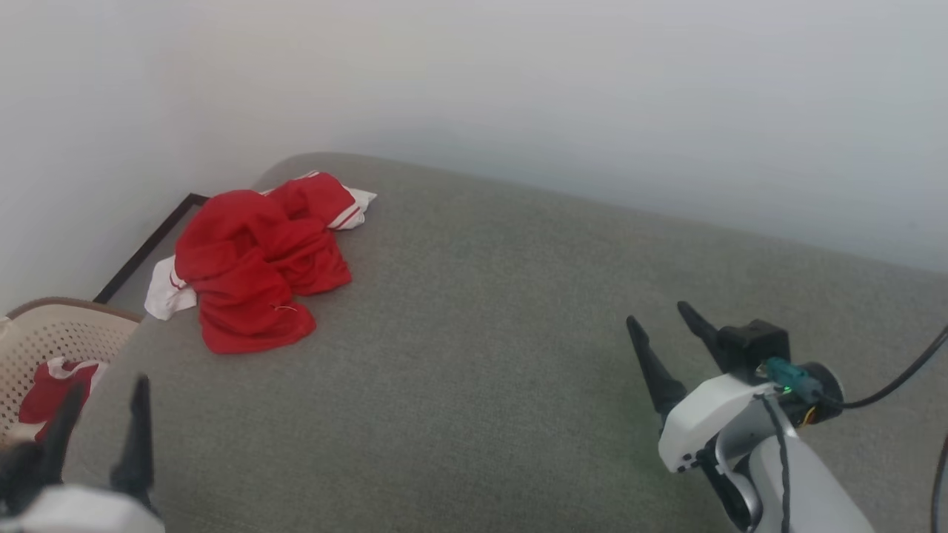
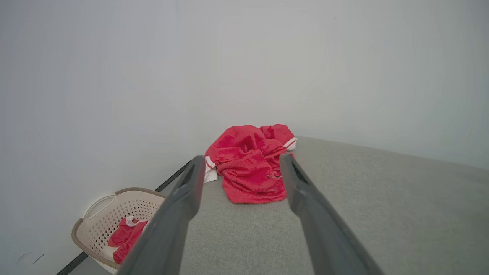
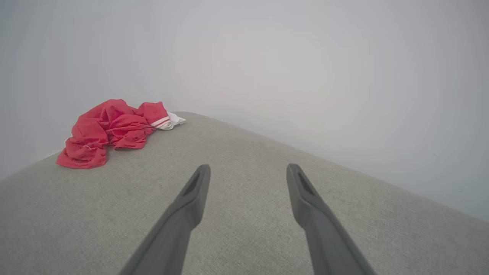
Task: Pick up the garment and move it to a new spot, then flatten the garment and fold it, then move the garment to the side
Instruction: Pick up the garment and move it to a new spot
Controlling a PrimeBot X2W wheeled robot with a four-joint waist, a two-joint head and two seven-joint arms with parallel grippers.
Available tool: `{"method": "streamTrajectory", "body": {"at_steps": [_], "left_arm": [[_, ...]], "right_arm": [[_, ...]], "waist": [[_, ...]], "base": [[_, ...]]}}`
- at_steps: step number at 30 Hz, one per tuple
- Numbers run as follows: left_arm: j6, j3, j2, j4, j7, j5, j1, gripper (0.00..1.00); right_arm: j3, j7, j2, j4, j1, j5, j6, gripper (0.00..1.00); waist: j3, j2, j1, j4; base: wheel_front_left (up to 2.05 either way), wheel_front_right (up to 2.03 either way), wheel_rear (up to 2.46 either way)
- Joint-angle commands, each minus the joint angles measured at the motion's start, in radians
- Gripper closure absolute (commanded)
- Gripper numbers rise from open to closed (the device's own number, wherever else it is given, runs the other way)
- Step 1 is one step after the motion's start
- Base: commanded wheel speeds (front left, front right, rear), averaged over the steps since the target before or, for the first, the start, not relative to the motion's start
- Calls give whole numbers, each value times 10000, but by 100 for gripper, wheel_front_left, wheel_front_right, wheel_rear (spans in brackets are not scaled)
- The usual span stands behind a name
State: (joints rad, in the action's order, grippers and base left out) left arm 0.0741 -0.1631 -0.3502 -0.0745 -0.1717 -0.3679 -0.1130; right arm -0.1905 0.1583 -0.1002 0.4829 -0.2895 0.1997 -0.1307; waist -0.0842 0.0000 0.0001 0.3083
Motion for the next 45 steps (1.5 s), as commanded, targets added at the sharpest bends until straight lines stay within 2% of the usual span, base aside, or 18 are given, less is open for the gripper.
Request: {"method": "streamTrajectory", "body": {"at_steps": [1, 5, 15, 16, 20, 25, 31, 38, 45], "left_arm": [[84, -1, -3, -93, 136, -257, 417, 0], [298, 207, -504, -535, 688, -573, 1367, 0], [567, 699, -1871, -2865, 1667, -2056, 4680, 0], [567, 699, -1871, -2865, 1667, -2056, 4680, 0], [564, 1273, -2389, -4136, 2021, -2625, 5948, 0], [560, 1924, -2768, -6111, 2829, -3581, 7637, 0], [561, 2566, -2930, -8058, 4292, -4327, 8953, 0], [562, 3474, -2929, -9304, 5627, -5082, 9708, 0], [561, 3995, -2591, -9931, 5491, -5589, 9887, 0]], "right_arm": [[57, -28, -68, -57, -86, -62, -1, 0], [191, -180, -163, -247, -328, -205, -1, 0], [488, -1005, -400, -1503, -1385, -949, -1, 0], [488, -1005, -400, -1503, -1385, -949, -1, 0], [689, -1337, -412, -2156, -1644, -1273, -1, 0], [891, -1784, -356, -2972, -1795, -1703, -1, 0], [843, -2157, -321, -3595, -1920, -1937, -1, 0], [854, -2592, -404, -4222, -2025, -2129, -1, 0], [1045, -2866, -482, -4622, -1887, -2185, -1, 0]], "waist": [[122, 0, -1, -33], [472, 0, -1, -220], [2860, 0, -1, -1140], [2860, 0, -1, -1140], [3843, 0, -1, -1443], [4959, 0, -1, -1747], [5682, 0, -1, -1967], [6250, 0, -1, -2158], [6442, 0, -1, -2170]], "base": [[0, 0, 0], [0, 0, 0], [0, 0, 0], [0, 0, 0], [0, 0, 0], [0, 0, 0], [0, 0, 0], [0, 0, 0], [0, 0, 0]]}}
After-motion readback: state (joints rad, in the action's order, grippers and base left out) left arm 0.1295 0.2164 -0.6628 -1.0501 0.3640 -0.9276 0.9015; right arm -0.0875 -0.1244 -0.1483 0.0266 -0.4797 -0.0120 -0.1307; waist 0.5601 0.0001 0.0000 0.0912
